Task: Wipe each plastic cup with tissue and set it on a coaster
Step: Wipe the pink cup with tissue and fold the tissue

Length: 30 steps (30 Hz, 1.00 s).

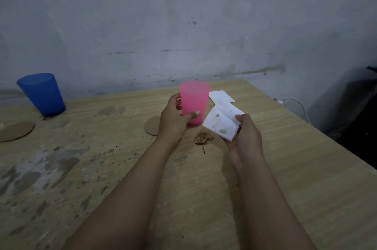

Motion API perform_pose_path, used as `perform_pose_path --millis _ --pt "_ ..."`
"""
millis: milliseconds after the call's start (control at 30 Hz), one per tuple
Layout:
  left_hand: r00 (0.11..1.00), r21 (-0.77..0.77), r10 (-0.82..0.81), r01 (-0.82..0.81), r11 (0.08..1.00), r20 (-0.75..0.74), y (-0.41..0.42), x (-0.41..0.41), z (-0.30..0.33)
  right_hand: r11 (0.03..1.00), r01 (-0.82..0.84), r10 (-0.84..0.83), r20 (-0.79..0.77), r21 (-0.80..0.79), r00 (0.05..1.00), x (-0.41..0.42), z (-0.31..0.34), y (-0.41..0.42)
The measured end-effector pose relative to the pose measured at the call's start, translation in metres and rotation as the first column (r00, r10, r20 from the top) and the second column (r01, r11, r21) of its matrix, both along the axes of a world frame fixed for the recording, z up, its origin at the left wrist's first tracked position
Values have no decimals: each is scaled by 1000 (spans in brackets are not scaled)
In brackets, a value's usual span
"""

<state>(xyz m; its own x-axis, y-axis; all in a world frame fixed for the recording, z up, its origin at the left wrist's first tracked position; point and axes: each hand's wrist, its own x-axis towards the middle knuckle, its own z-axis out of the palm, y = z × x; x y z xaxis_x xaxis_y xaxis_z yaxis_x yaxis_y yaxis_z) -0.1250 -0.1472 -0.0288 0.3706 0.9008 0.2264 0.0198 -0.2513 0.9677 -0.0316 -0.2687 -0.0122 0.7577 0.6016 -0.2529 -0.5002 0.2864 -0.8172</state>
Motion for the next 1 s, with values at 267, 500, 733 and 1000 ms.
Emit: perform_pose_path --millis 267,500,733,1000 --pt "990 55 -11 19 998 -143 -7 -2 1 997 -77 77 1 17 997 -2 1 1" --pt "925 130 380 -375 918 -19 -16 -28 12 963 -241 232 82 123 969 -6 7 -4" --pt "985 -120 4 17 993 170 -44 -58 12 893 -447 431 175 60 885 -14 11 -10" --pt "936 -274 -213 291 917 281 -48 -73 10 849 -526 519 256 -47 815 -21 8 -9"
